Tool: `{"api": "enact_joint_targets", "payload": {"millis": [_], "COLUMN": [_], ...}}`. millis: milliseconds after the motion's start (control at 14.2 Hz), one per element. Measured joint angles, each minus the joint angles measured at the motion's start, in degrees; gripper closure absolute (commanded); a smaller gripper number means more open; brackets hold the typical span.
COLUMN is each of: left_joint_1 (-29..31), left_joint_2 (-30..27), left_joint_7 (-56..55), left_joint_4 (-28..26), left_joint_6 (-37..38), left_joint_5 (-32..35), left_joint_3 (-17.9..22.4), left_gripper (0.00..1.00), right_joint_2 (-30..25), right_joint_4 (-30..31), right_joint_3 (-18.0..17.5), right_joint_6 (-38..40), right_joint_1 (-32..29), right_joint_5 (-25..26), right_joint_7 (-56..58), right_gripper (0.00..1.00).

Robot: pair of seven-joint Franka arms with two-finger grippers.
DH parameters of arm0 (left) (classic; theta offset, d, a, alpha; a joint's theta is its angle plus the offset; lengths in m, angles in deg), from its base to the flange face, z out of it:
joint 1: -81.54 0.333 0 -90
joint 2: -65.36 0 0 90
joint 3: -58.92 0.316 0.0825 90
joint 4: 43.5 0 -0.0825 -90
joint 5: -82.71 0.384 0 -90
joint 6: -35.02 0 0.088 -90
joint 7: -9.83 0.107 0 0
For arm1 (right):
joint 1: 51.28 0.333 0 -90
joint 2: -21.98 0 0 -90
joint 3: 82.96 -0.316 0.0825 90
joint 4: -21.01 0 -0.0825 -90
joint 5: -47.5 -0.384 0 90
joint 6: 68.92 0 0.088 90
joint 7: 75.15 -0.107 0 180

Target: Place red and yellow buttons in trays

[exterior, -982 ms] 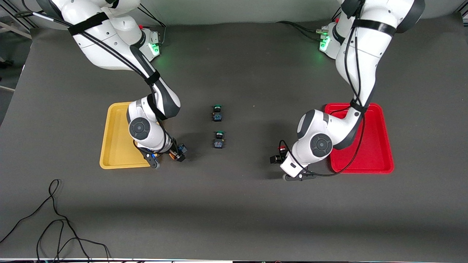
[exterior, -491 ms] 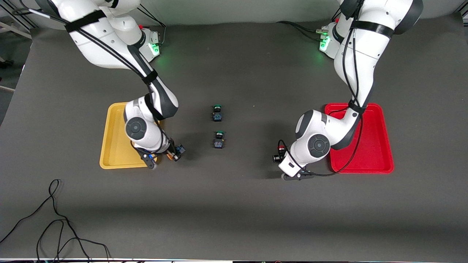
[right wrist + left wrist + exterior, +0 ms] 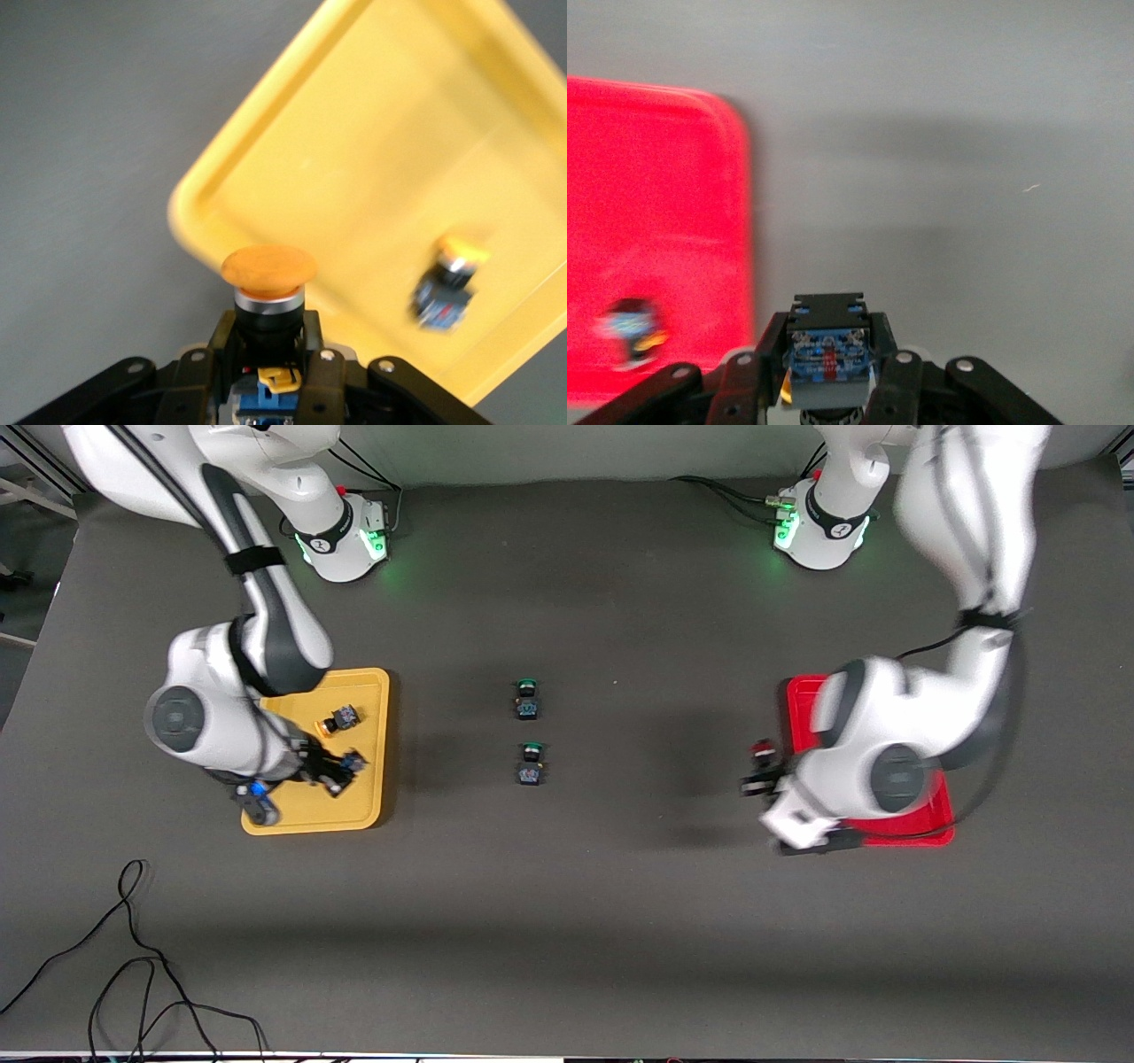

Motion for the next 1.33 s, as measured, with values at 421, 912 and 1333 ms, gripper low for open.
{"api": "enact_joint_targets", "payload": {"millis": [421, 912, 1333], "left_joint_1": [14.7, 16.2, 14.0], "left_joint_2": [3.0, 6.4, -12.6], "left_joint_7": [22.8, 24.5, 17.5], "left_joint_4": [-8.8, -13.3, -11.9], "left_joint_6": [-13.6, -22.9, -3.1], "left_joint_5": [6.0, 6.3, 6.2], "left_joint_3": [0.3, -0.8, -1.6], "left_gripper": [1.0, 0.0, 0.0], "right_joint_2": [6.3, -1.2, -17.4], "right_joint_4": [6.5, 2.2, -8.9], "right_joint_3": [1.5, 1.5, 1.0], "right_joint_6": [-12.6, -8.0, 13.1], "right_joint_1": [0.0, 0.2, -2.2], "right_joint_5": [-0.4, -0.4, -0.3], "right_joint_7": [4.5, 6.2, 26.3], "right_gripper": [0.0, 0.0, 0.0]}}
